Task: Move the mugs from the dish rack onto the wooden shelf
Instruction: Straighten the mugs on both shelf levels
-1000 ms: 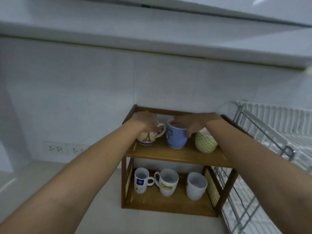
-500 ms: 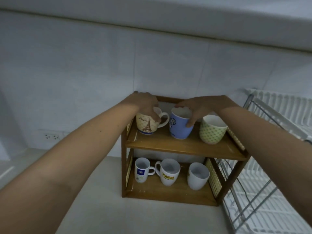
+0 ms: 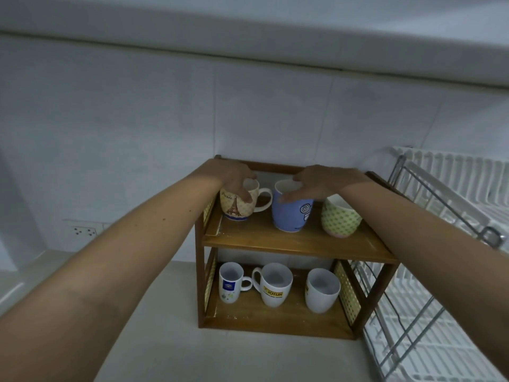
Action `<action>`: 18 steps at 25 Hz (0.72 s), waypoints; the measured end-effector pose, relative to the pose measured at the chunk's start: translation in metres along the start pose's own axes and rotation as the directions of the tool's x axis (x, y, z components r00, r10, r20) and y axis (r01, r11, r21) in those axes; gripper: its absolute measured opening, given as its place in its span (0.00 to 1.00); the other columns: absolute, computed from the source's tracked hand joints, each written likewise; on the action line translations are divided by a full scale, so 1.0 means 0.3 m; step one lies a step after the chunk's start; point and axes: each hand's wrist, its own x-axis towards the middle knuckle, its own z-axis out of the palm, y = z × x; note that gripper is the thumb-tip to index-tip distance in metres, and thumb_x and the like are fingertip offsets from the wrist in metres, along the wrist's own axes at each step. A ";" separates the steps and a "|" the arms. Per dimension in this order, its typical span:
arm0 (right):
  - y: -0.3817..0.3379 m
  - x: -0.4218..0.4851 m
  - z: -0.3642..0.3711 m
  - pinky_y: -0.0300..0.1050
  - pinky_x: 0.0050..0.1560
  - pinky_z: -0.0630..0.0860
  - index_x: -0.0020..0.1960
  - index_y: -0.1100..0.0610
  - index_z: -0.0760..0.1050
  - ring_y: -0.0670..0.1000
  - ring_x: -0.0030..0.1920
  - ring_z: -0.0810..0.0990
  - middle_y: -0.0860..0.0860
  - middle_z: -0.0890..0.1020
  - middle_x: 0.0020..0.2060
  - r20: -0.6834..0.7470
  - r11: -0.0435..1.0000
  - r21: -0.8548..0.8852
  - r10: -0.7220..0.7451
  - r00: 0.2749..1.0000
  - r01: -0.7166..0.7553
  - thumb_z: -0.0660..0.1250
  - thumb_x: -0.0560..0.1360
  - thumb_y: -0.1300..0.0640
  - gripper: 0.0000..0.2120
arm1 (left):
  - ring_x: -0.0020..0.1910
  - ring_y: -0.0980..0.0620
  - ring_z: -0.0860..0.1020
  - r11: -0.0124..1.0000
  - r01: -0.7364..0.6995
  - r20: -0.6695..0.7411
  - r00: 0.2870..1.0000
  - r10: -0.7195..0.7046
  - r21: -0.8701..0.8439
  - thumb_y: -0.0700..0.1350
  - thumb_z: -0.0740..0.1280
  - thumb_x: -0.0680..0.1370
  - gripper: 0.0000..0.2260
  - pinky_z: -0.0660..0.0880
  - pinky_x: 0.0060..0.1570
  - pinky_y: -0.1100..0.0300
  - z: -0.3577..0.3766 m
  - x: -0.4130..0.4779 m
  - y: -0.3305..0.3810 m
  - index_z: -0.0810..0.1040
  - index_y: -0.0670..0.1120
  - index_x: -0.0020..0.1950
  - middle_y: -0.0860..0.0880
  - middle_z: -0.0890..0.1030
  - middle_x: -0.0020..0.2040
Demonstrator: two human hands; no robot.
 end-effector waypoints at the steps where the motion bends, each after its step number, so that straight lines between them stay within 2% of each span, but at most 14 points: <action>1: 0.002 -0.003 -0.011 0.48 0.63 0.66 0.73 0.52 0.62 0.55 0.68 0.68 0.52 0.68 0.71 0.054 0.999 0.046 0.000 0.999 -0.003 0.62 0.63 0.25 0.46 | 0.70 0.45 0.67 1.000 0.001 0.005 1.000 -0.001 -0.003 0.61 0.69 0.70 0.38 0.69 0.65 0.49 0.002 0.001 -0.001 0.59 0.52 0.76 0.47 0.65 0.74; 3: 0.004 -0.014 -0.032 0.45 0.62 0.62 0.76 0.46 0.55 0.54 0.72 0.62 0.49 0.60 0.75 0.128 0.990 0.140 -0.050 0.990 0.032 0.67 0.68 0.36 0.42 | 0.70 0.44 0.66 1.000 -0.011 0.014 1.000 0.011 -0.017 0.60 0.69 0.71 0.37 0.69 0.65 0.50 0.005 0.001 -0.004 0.58 0.51 0.76 0.46 0.65 0.75; 4: 0.007 -0.018 -0.038 0.44 0.62 0.62 0.76 0.46 0.54 0.53 0.72 0.62 0.48 0.60 0.75 0.131 0.987 0.152 -0.075 0.989 0.054 0.69 0.69 0.40 0.41 | 0.70 0.44 0.66 1.000 -0.015 0.016 1.000 0.015 -0.026 0.60 0.69 0.72 0.37 0.68 0.66 0.50 0.006 -0.001 -0.005 0.58 0.51 0.76 0.45 0.64 0.75; 6: 0.013 -0.022 -0.036 0.46 0.64 0.64 0.75 0.47 0.56 0.53 0.71 0.64 0.49 0.61 0.75 0.079 0.985 0.160 -0.083 0.993 0.069 0.71 0.69 0.43 0.40 | 0.71 0.43 0.64 0.999 -0.016 0.017 1.000 0.016 -0.036 0.59 0.68 0.73 0.36 0.67 0.66 0.51 0.008 -0.007 -0.005 0.57 0.51 0.77 0.45 0.63 0.75; 9: 0.022 -0.022 -0.028 0.44 0.58 0.68 0.74 0.49 0.60 0.54 0.68 0.68 0.50 0.67 0.72 -0.008 0.990 0.137 -0.037 0.999 0.038 0.71 0.67 0.38 0.41 | 0.71 0.43 0.65 0.998 -0.019 0.011 1.000 0.020 -0.068 0.56 0.68 0.74 0.35 0.68 0.63 0.53 0.018 -0.014 0.002 0.55 0.51 0.77 0.44 0.63 0.75; 11: 0.032 -0.019 -0.018 0.43 0.54 0.67 0.73 0.51 0.62 0.54 0.66 0.70 0.51 0.69 0.70 -0.042 0.994 0.112 -0.007 0.999 0.011 0.69 0.66 0.34 0.41 | 0.70 0.42 0.67 0.994 -0.025 0.012 1.000 0.026 -0.107 0.53 0.68 0.74 0.35 0.71 0.58 0.53 0.022 -0.014 0.002 0.55 0.52 0.77 0.43 0.65 0.74; 15: 0.040 -0.015 0.007 0.43 0.54 0.67 0.72 0.53 0.64 0.55 0.64 0.71 0.53 0.71 0.68 -0.095 0.991 0.135 0.012 0.995 0.001 0.67 0.65 0.30 0.43 | 0.66 0.43 0.70 0.989 -0.041 0.044 0.998 0.047 -0.139 0.49 0.69 0.74 0.33 0.70 0.46 0.58 0.014 -0.005 -0.004 0.56 0.53 0.75 0.44 0.68 0.72; 18: 0.022 -0.004 0.031 0.45 0.48 0.70 0.67 0.54 0.69 0.55 0.56 0.76 0.54 0.77 0.62 -0.145 0.989 0.148 0.049 0.988 -0.027 0.65 0.63 0.27 0.42 | 0.65 0.43 0.72 0.993 -0.030 0.069 0.997 0.038 -0.117 0.49 0.69 0.73 0.34 0.71 0.45 0.58 0.006 -0.002 0.001 0.56 0.55 0.75 0.44 0.69 0.71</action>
